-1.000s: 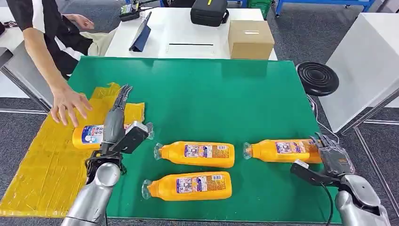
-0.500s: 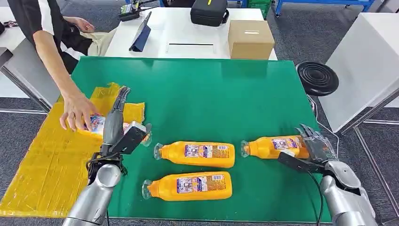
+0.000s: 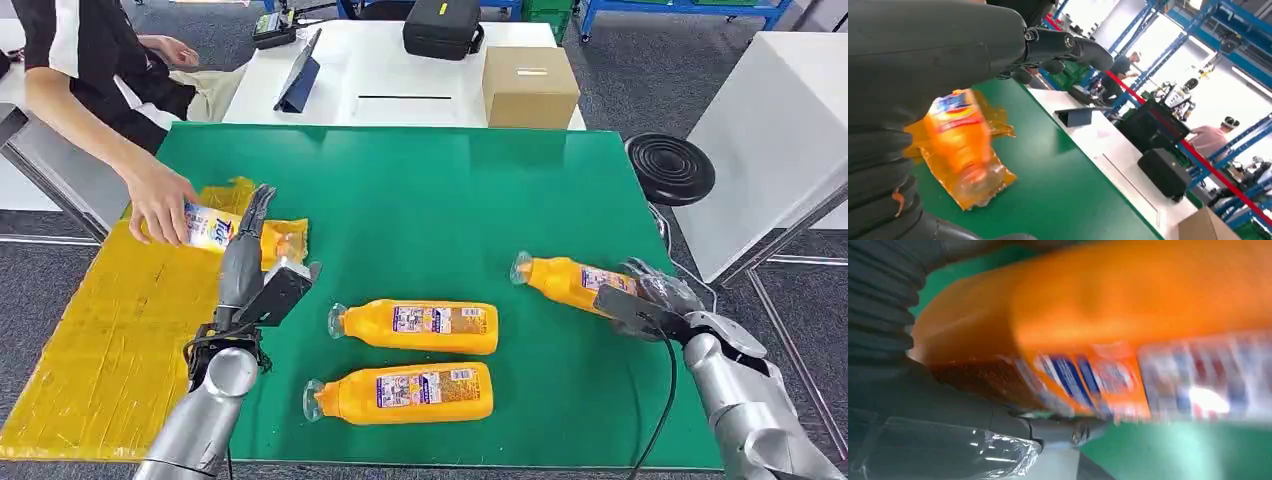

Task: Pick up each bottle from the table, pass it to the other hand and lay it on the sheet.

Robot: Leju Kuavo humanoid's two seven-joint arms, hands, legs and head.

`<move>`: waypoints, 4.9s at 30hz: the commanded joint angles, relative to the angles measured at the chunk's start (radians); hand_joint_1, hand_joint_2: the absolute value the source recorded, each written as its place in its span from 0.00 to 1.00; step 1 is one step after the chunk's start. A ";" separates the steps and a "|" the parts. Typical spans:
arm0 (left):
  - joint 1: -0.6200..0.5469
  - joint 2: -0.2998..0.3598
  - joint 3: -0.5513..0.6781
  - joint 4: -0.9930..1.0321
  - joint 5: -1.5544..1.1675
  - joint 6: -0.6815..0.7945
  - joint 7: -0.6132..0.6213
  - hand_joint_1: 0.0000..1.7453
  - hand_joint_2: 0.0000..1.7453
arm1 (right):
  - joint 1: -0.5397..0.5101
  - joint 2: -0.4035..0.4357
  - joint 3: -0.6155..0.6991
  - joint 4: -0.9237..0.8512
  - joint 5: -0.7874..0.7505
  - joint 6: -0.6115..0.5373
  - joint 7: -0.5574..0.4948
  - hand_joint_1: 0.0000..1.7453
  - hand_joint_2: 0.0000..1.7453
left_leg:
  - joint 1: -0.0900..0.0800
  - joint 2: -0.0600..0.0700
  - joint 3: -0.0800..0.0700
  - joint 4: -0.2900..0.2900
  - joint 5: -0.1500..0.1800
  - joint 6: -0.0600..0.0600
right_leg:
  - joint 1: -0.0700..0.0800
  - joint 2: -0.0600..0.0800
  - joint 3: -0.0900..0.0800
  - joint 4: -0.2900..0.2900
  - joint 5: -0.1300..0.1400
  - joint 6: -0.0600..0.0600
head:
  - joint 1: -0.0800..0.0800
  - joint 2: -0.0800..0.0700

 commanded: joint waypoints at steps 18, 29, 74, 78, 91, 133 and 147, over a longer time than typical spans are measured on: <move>-0.015 -0.005 0.026 0.069 0.018 0.006 0.006 0.00 1.00 | 0.079 0.068 0.018 -0.045 -0.083 -0.318 0.125 1.00 1.00 | 0.001 -0.001 0.000 -0.002 0.004 -0.002 | 0.002 -0.001 0.003 -0.004 0.005 -0.003 | 0.000 0.000; 0.017 -0.015 0.026 0.051 -0.006 0.012 0.019 0.00 1.00 | 0.279 0.227 -0.139 -0.544 -0.276 -0.576 0.138 1.00 1.00 | -0.003 -0.003 -0.008 -0.001 0.007 0.003 | 0.001 -0.002 -0.002 -0.002 0.007 0.001 | 0.000 0.000; -0.047 -0.009 -0.079 0.095 0.031 -0.058 0.008 0.00 1.00 | 0.424 0.327 0.029 -0.861 -0.438 -0.765 -0.064 1.00 1.00 | -0.004 -0.005 -0.013 -0.001 0.008 0.002 | 0.002 -0.005 -0.008 -0.003 0.007 0.000 | 0.000 0.000; -0.047 -0.009 -0.079 0.095 0.031 -0.058 0.008 0.00 1.00 | 0.424 0.327 0.029 -0.861 -0.438 -0.765 -0.064 1.00 1.00 | -0.005 -0.005 -0.015 -0.001 0.008 0.006 | 0.001 -0.005 -0.010 -0.001 0.006 0.002 | 0.000 0.000; -0.247 0.013 -0.223 0.068 0.734 -0.472 0.040 0.00 1.00 | 0.220 0.401 0.406 -0.505 -0.535 -0.745 -0.206 1.00 1.00 | -0.001 -0.005 -0.022 -0.001 0.016 0.001 | 0.002 -0.005 -0.018 -0.002 0.015 -0.001 | 0.000 0.000; -0.184 0.044 -0.234 -0.074 0.873 -0.694 0.050 0.00 1.00 | 0.181 0.424 0.188 -0.522 -0.447 -0.852 -0.184 1.00 1.00 | -0.002 -0.006 -0.025 -0.001 0.018 0.000 | 0.002 -0.006 -0.019 -0.001 0.015 -0.001 | 0.000 0.000; -0.188 -0.048 -0.312 -0.037 0.962 -0.683 0.098 0.00 1.00 | 0.144 0.493 0.198 -0.459 -0.326 -0.852 -0.210 1.00 1.00 | -0.002 -0.006 -0.024 -0.001 0.018 -0.001 | 0.002 -0.006 -0.017 -0.002 0.015 -0.001 | 0.000 0.000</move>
